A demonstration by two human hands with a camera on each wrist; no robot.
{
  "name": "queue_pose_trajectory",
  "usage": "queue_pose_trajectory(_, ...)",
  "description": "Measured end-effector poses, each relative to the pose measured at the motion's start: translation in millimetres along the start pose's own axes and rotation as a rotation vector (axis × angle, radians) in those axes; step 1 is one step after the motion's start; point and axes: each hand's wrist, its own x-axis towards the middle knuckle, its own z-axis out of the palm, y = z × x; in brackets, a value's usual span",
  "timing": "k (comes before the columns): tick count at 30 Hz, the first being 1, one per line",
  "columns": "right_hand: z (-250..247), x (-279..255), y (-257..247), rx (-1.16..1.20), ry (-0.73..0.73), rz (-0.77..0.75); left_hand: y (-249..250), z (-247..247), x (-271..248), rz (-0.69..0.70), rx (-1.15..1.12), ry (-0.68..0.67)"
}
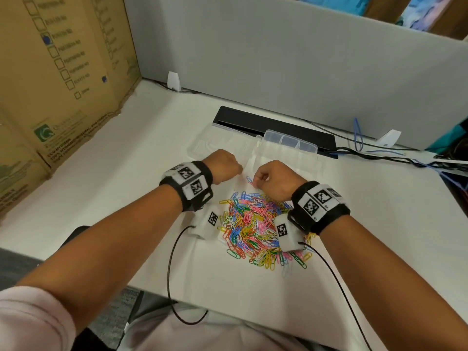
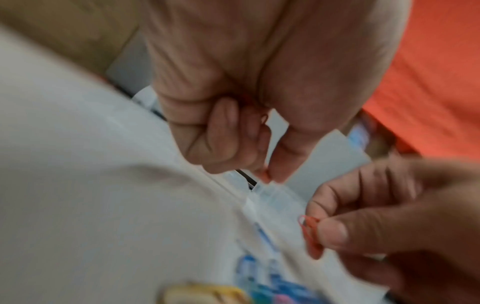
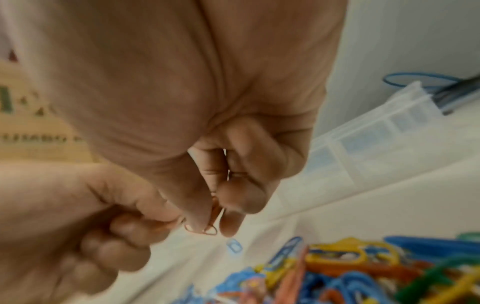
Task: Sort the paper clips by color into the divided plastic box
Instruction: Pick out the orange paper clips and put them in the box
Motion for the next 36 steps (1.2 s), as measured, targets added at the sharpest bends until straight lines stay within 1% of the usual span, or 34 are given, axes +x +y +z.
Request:
queue_pose_trajectory(2,-6,-9,-2,0.195,0.069,-0.048,-5,-6,-12,-0.133,-0.487,-0.095)
queue_pose_trajectory(3,-9,-14,-6,0.290,0.111,-0.072,-8,-7,-16,-0.174,-0.668,-0.157)
queue_pose_trajectory(4,-11,-18,-11,0.366,0.150,-0.095,-11,-7,-19,-0.192,-0.783,-0.215)
queue_pose_trajectory(6,-13,-23,-25,0.447,0.199,-0.145,-15,-2,-25,-0.190,-0.897,-0.296)
queue_pose_trajectory(8,-11,-26,-39,0.462,0.183,-0.197,-15,6,-30,-0.196,-0.993,-0.349)
queue_pose_trajectory(10,-7,-25,-46,0.430,0.142,-0.239,-16,14,-32,-0.193,-1.085,-0.395)
queue_pose_trajectory(11,-5,-24,-45,0.395,0.151,-0.251,-17,18,-32,-0.202,-1.125,-0.407)
queue_pose_trajectory(13,-2,-18,-34,0.311,0.237,-0.224,-18,21,-30,-0.242,-1.168,-0.395)
queue_pose_trajectory(15,-2,-14,-19,0.209,0.280,-0.140,-18,19,-32,-0.258,-1.126,-0.351)
queue_pose_trajectory(16,-1,-13,-13,0.139,0.257,-0.082,-17,17,-32,-0.248,-1.068,-0.317)
queue_pose_trajectory(19,8,-11,1,-0.038,0.102,0.065,-15,11,-34,-0.186,-0.792,-0.183)
queue_pose_trajectory(20,11,-11,3,-0.075,0.059,0.085,-14,9,-34,-0.159,-0.701,-0.157)
queue_pose_trajectory(22,13,-11,3,-0.109,0.011,0.087,-13,4,-36,-0.120,-0.553,-0.153)
queue_pose_trajectory(24,11,-11,3,-0.139,-0.011,0.074,-13,1,-37,-0.108,-0.443,-0.176)
queue_pose_trajectory(26,9,-14,5,-0.150,-0.015,0.049,-10,2,-38,-0.107,-0.380,-0.188)
queue_pose_trajectory(28,7,-18,9,-0.077,0.006,0.022,-8,7,-38,-0.100,-0.357,-0.183)
queue_pose_trajectory(30,3,-21,14,0.060,0.044,0.027,-7,12,-35,-0.058,-0.309,-0.180)
queue_pose_trajectory(33,-3,-28,19,0.226,0.072,0.079,-7,18,-31,0.004,-0.236,-0.204)
queue_pose_trajectory(36,-10,-36,23,0.359,0.048,0.140,-3,23,-30,0.034,-0.170,-0.231)
